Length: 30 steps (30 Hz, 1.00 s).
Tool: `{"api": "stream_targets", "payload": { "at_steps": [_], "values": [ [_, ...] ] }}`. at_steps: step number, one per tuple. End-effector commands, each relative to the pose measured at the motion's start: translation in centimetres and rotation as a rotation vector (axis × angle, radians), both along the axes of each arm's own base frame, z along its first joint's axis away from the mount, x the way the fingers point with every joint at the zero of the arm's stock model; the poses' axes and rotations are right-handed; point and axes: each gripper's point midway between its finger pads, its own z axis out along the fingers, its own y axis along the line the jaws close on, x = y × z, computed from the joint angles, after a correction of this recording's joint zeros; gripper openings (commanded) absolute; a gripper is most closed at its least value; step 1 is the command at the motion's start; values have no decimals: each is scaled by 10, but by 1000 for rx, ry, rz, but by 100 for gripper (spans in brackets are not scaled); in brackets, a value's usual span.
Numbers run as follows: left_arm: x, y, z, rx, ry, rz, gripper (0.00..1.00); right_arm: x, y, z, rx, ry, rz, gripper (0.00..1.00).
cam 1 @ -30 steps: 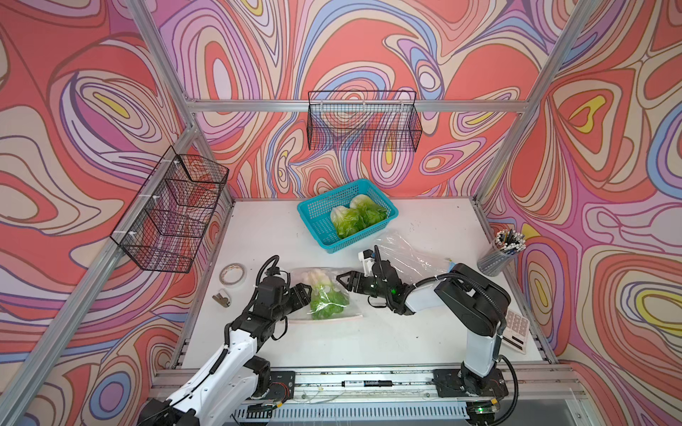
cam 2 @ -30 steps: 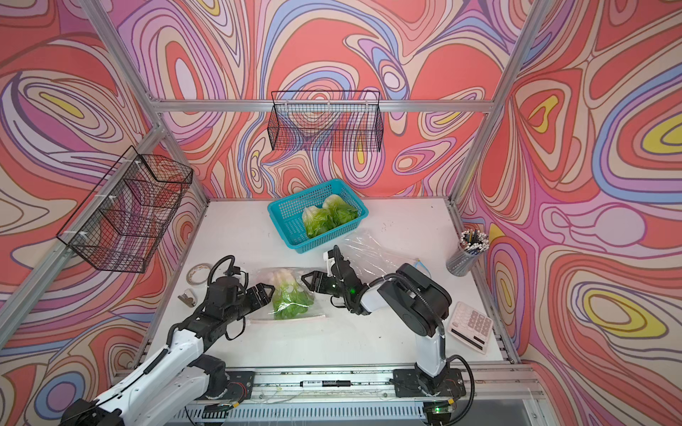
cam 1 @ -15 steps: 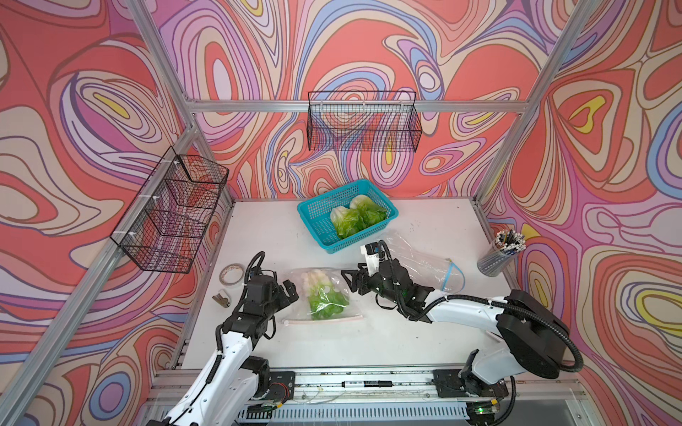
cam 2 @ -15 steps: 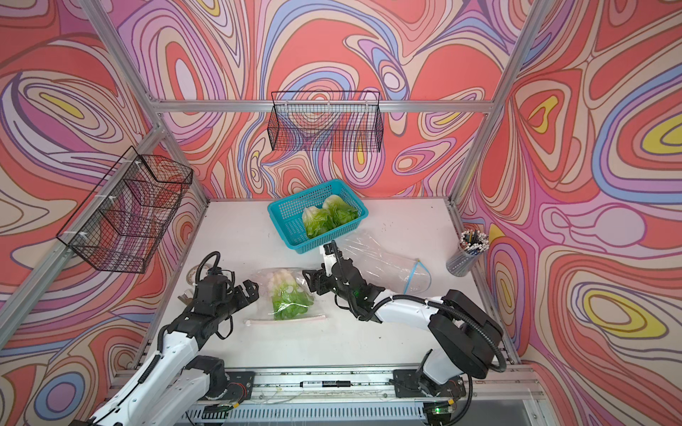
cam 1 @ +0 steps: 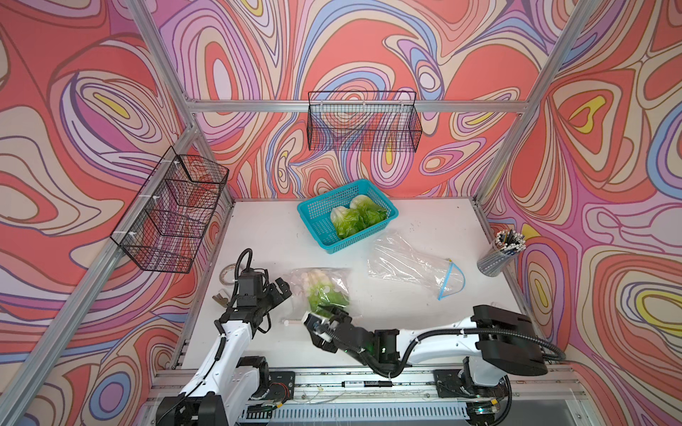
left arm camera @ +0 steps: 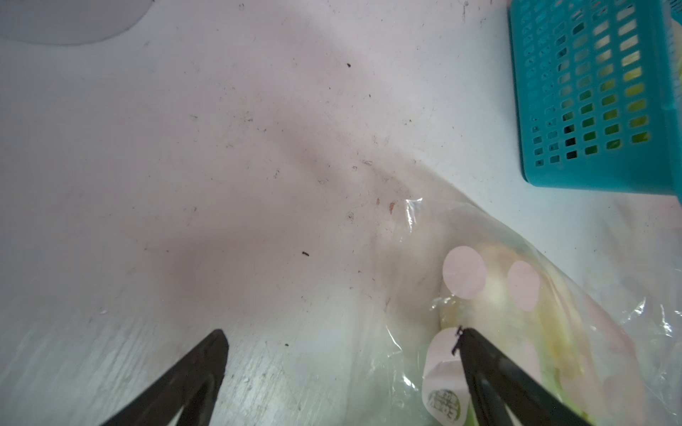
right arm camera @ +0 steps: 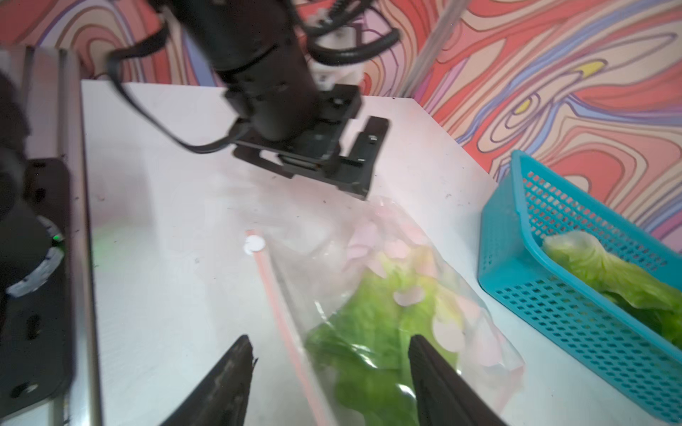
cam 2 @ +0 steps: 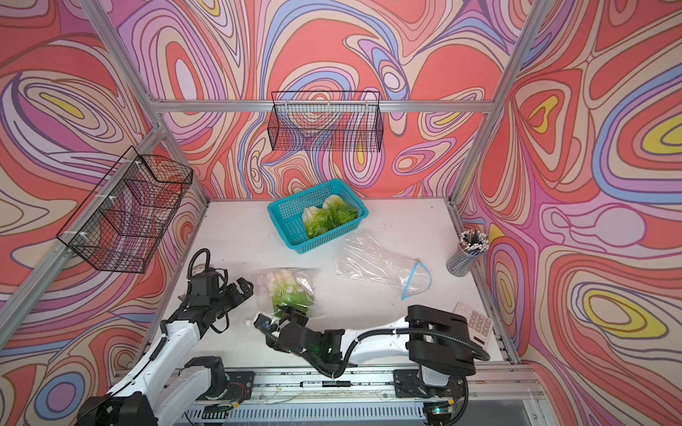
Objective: Open the zip-top bag and take out the chinese cabbages
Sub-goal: Adjust the zipper food storage bag at the center of the board.
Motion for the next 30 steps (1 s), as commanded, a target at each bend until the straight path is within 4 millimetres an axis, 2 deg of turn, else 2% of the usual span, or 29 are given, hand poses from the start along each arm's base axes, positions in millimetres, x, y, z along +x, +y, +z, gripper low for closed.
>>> {"api": "stream_targets", "payload": {
  "at_steps": [1, 4, 11, 16, 20, 27, 30],
  "values": [
    [5, -1, 1, -29, -28, -1, 100, -15, 17, -16, -142, -140, 51, 62],
    [5, 2, -2, -61, -25, 24, 100, -28, 36, -32, -190, -167, 84, 55],
    [6, 4, -6, -109, -28, 46, 100, -18, 55, -51, -283, -281, 68, 51],
    [5, 4, -7, -119, -28, 47, 100, -8, 61, -63, -348, -375, 45, 49],
    [4, 4, -9, -126, -25, 44, 100, -1, 62, -63, -352, -389, 28, 49],
    [5, 2, -9, -152, -37, 45, 100, 23, 65, -79, -427, -438, -3, 48],
    [5, 0, -10, -159, -32, 36, 100, 26, 68, -81, -437, -452, -5, 46]
  ]
}}
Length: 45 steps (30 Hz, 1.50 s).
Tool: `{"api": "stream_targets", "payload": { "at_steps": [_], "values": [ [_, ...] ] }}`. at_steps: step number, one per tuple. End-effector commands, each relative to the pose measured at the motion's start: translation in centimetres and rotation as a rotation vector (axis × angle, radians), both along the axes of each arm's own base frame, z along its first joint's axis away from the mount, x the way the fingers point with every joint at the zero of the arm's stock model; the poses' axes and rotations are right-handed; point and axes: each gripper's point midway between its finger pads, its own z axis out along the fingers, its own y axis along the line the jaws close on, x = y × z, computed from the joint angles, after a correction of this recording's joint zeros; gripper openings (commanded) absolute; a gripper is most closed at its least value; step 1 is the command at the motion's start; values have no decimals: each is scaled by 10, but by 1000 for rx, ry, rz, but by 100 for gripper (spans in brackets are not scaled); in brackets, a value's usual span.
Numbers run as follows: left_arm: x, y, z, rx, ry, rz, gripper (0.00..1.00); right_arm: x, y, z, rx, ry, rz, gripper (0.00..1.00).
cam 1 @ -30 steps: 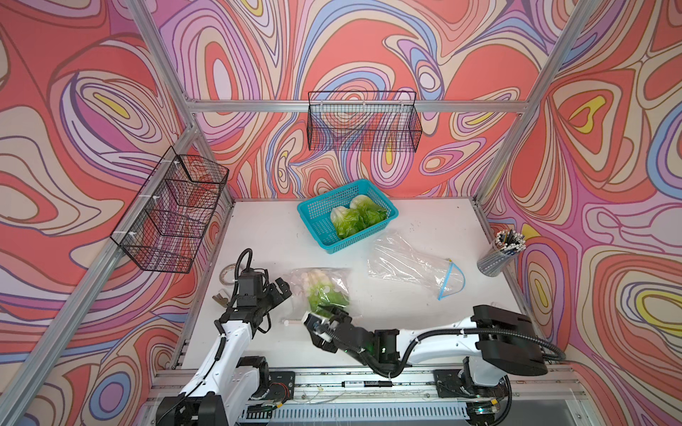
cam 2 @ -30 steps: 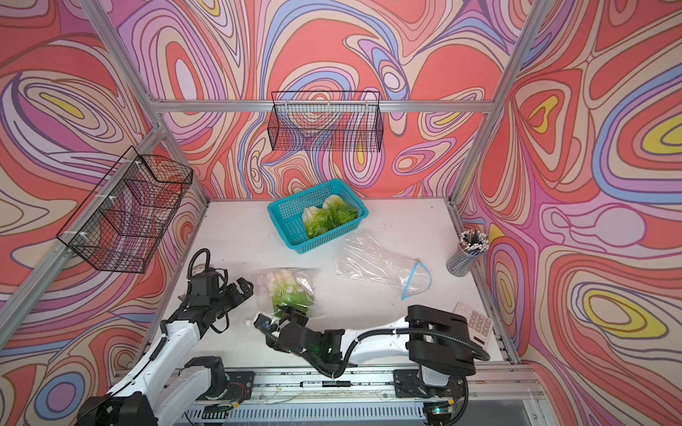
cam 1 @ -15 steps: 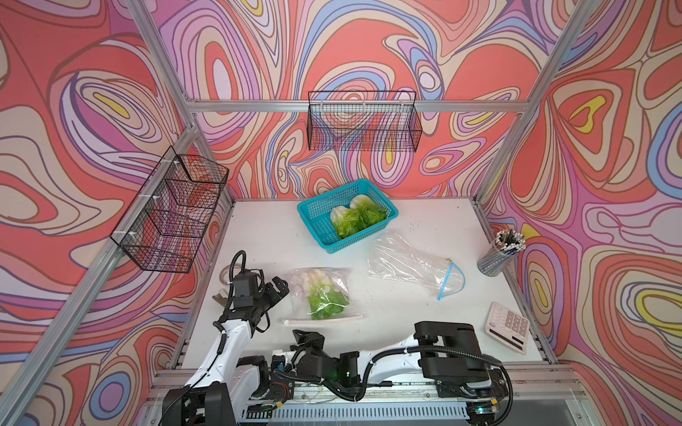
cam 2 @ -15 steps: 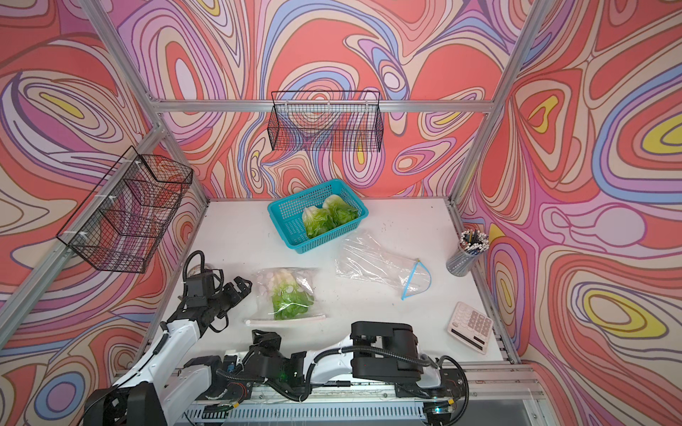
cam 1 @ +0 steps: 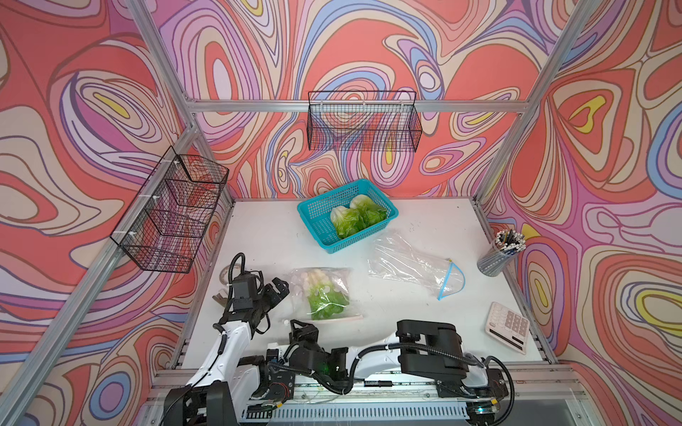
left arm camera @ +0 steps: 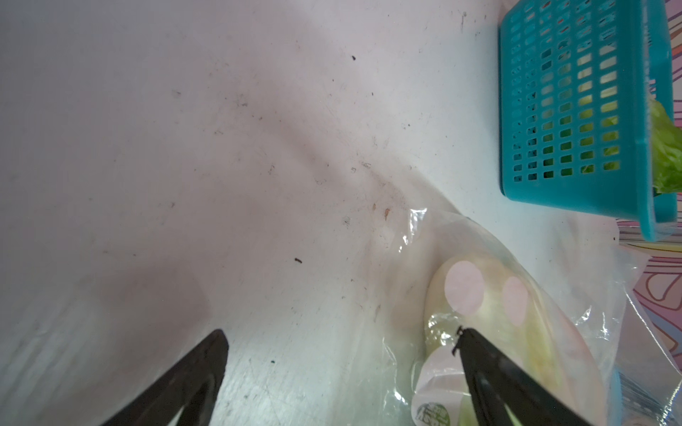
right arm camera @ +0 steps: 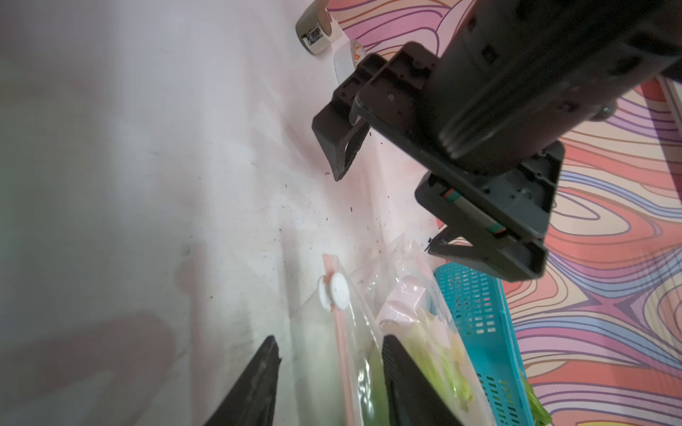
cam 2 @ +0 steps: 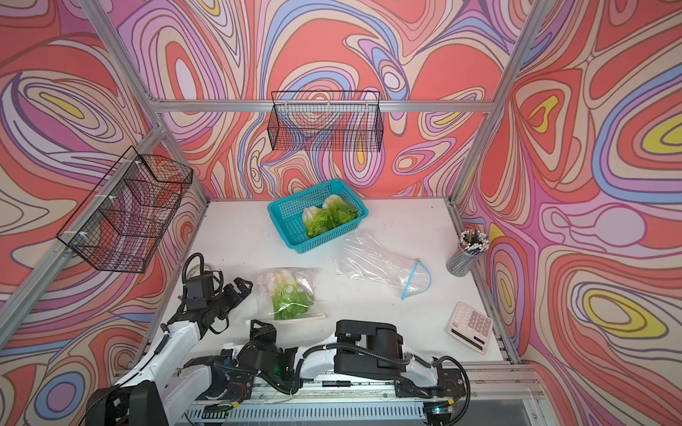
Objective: Open the zip-top bag and take out the chinese cabbages
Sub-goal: Adjust the zipper food storage bag at the center of the board.
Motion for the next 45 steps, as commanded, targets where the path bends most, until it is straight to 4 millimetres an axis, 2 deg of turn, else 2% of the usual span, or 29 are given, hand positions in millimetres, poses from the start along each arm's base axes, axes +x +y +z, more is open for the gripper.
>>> {"api": "stream_targets", "payload": {
  "at_steps": [1, 5, 8, 12, 17, 25, 31, 35, 39, 41, 45],
  "values": [
    [2, -1, 0, -23, -9, 3, 100, 6, 4, -3, -22, -37, -6, 44],
    [2, -2, 0, -27, -11, 0, 100, 17, -1, -6, -32, -47, -32, 32],
    [1, -2, 0, -28, -13, -1, 100, 25, -5, 2, -6, -44, -50, 22],
    [0, -4, 0, -36, -14, -4, 100, 27, -5, 11, 37, -15, -45, 10],
    [-2, -4, 3, -34, -19, -7, 100, 29, -14, 21, 82, 27, -44, 0],
    [2, -6, 11, -41, -35, -22, 100, 39, -32, 50, 190, 124, -48, 0],
    [2, -13, 26, -36, -86, -83, 99, 46, -42, 69, 263, 215, -37, 0],
    [-1, -14, 36, -21, -134, -94, 99, 55, -54, 89, 348, 271, -35, 0],
    [-1, -16, 58, 5, -225, -115, 100, 60, -63, 98, 407, 326, -18, 0],
    [-2, -19, 71, 24, -283, -137, 100, 62, -67, 110, 448, 343, -4, 0],
    [-4, -31, 99, 84, -402, -206, 100, 65, -71, 115, 485, 391, 20, 0]
  ]
}}
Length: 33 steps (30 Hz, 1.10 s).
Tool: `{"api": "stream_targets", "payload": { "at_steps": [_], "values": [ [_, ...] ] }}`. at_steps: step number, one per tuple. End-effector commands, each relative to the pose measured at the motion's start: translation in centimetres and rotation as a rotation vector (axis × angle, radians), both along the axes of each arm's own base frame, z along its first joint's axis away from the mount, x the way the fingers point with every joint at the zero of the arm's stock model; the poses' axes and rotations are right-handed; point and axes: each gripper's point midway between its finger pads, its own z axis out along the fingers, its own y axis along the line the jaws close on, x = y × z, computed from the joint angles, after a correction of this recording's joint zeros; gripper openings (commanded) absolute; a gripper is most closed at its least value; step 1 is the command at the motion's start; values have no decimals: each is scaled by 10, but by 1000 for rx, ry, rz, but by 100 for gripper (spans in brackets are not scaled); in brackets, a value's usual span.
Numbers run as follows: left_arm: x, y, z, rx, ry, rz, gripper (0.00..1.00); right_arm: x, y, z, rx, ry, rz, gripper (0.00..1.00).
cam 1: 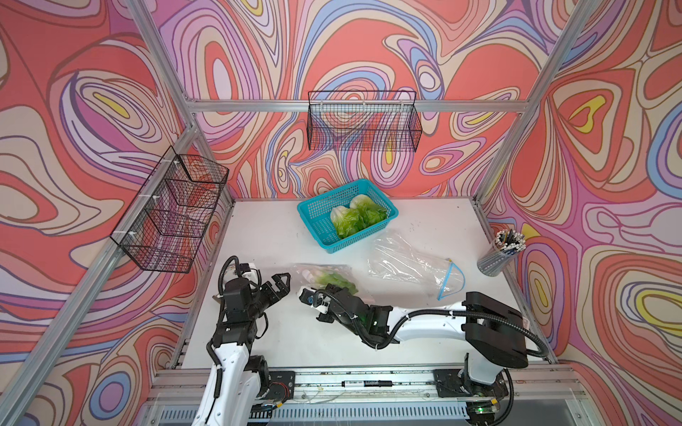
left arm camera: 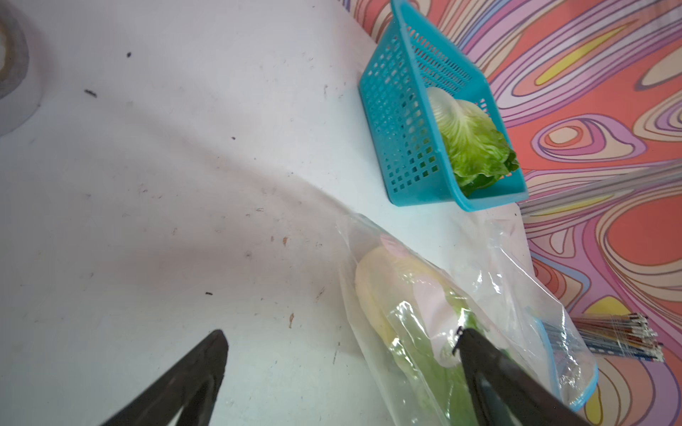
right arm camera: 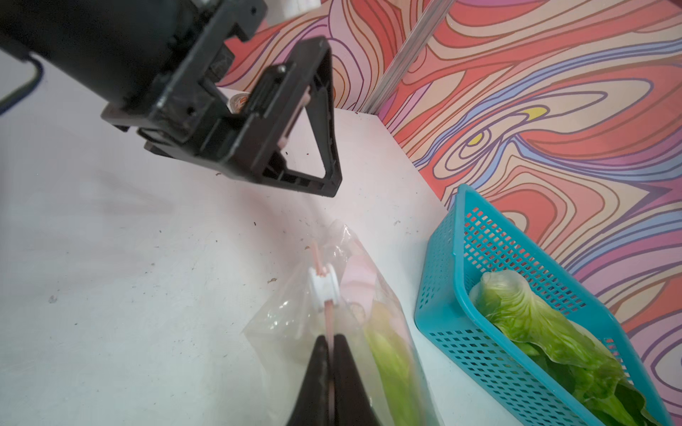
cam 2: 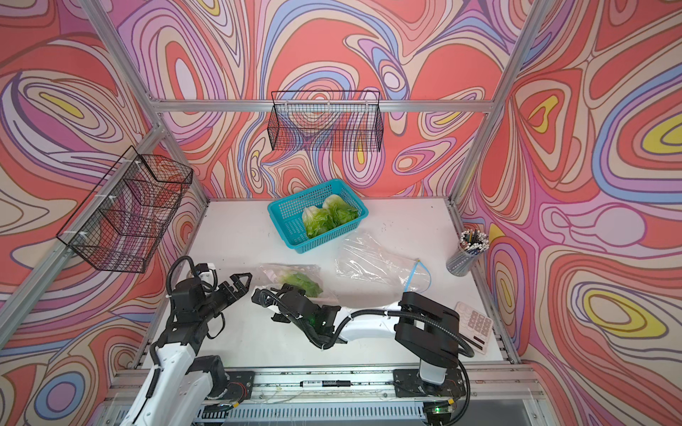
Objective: Open the zip-top bag and take out the chinese cabbages
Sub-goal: Adjust the zipper food storage bag at the center of the board.
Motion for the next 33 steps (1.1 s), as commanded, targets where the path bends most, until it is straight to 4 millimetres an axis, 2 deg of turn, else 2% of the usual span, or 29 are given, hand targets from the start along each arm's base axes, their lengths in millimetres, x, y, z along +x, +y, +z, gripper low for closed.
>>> {"api": "stream_targets", "payload": {
  "at_steps": [1, 7, 14, 17, 25, 33],
  "values": [
    [-3, -11, 23, 70, -89, -65, 100, -5, 1, 11, 76, 54, 56, 0],
    [-10, -34, 51, 181, -240, -165, 99, 6, -9, 21, 157, 122, 75, 0],
    [-14, -52, 60, 218, -310, -251, 95, 21, -23, 25, 223, 200, 85, 0],
    [-17, -66, 65, 215, -349, -321, 94, 26, -27, 27, 243, 226, 89, 0],
    [-24, -108, 65, 316, -392, -520, 88, 34, -38, 30, 271, 264, 95, 0],
    [-15, -131, 60, 369, -395, -646, 78, 36, -47, 33, 306, 294, 109, 0]
  ]
}}
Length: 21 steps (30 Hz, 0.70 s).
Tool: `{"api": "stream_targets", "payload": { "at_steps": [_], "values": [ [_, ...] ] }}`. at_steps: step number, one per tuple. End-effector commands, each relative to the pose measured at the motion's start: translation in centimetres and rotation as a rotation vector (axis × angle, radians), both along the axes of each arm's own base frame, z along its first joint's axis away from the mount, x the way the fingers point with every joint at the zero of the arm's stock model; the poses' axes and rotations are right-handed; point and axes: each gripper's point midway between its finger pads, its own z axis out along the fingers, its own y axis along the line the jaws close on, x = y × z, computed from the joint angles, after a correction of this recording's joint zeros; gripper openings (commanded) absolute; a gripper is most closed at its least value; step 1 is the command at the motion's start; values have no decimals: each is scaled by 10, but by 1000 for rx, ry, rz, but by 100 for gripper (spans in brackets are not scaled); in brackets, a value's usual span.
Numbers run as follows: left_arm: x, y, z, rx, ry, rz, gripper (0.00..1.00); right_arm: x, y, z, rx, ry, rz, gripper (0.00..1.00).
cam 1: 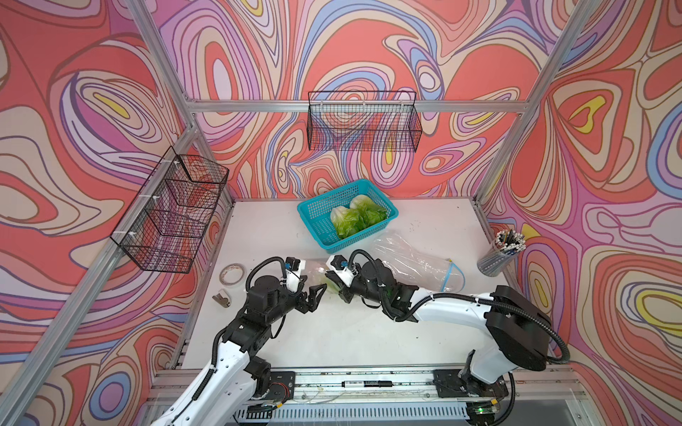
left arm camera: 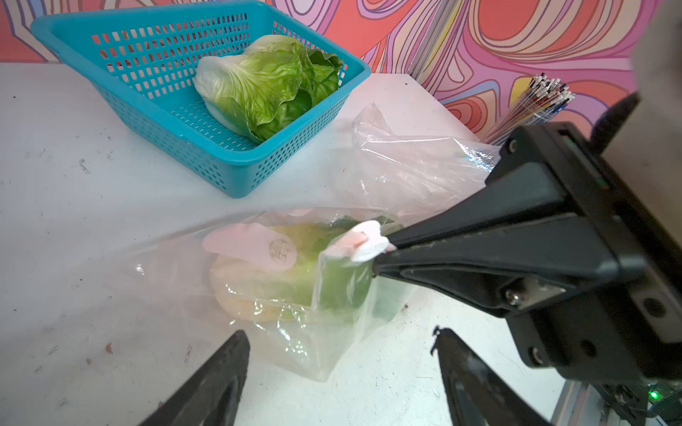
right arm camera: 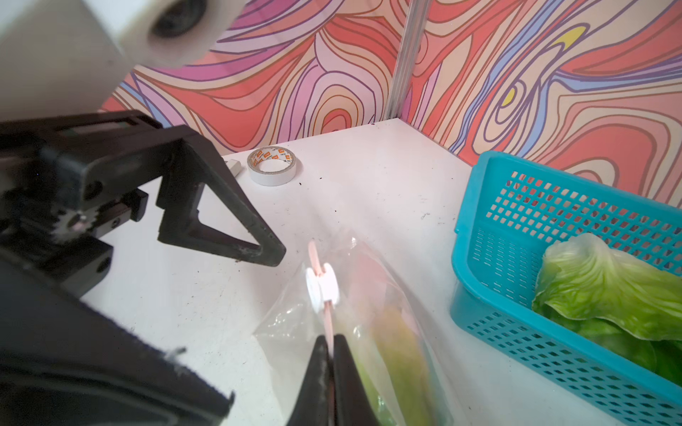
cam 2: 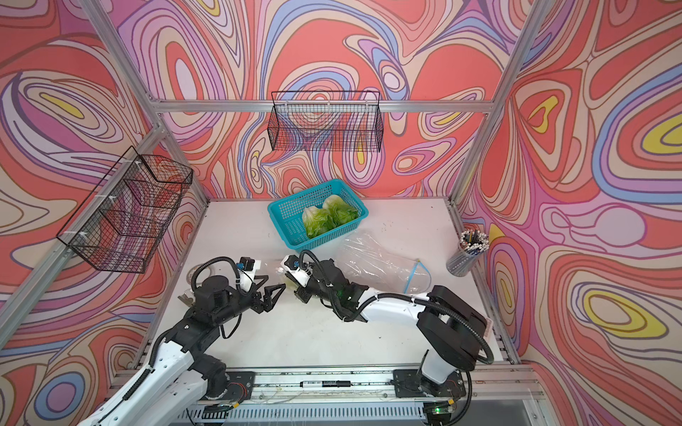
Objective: Open the zip-top bag and take out the chinese cabbages
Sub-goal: Adjust the zipper food storage bag at the center of the board.
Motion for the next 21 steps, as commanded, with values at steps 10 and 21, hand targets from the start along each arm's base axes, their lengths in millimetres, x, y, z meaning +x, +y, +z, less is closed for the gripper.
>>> {"api": "stream_targets", "payload": {
  "at_steps": [10, 21],
  "values": [
    [23, -15, 16, 101, -125, -81, 60, -1, -7, 14, 73, 26, 42, 0],
    [25, -25, 15, 89, -141, -129, 39, 2, -9, 14, 80, 38, 47, 0]
  ]
}}
